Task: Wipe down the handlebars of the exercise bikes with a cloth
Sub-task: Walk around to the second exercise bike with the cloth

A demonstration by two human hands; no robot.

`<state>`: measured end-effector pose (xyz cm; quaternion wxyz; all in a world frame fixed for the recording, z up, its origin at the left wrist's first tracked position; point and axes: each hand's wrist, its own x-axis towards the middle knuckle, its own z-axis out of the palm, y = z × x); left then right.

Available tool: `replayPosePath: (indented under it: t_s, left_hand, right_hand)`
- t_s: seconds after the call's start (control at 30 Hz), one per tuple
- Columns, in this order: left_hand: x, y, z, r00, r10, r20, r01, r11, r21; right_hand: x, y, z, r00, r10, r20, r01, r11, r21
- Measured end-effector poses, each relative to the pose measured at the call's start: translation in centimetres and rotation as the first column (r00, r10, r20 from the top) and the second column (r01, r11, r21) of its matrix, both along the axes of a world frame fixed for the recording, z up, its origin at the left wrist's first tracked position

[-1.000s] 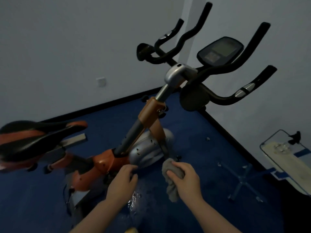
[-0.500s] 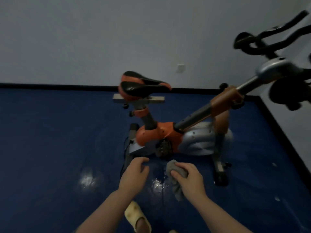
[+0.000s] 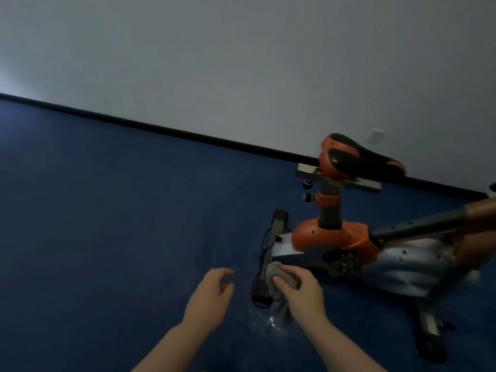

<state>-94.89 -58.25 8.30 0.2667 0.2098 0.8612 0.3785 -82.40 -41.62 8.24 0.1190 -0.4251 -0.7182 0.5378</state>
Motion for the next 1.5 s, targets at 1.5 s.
replayPosePath:
  t_s: [1.5]
  left_hand:
    - [-54.5,41.9,2.1,0.885,-0.466,-0.021,0.466,0.882,0.074]
  right_hand:
    - [-47.2,32.0,1.2,0.816,-0.572,-0.084,0.577,0.815,0.048]
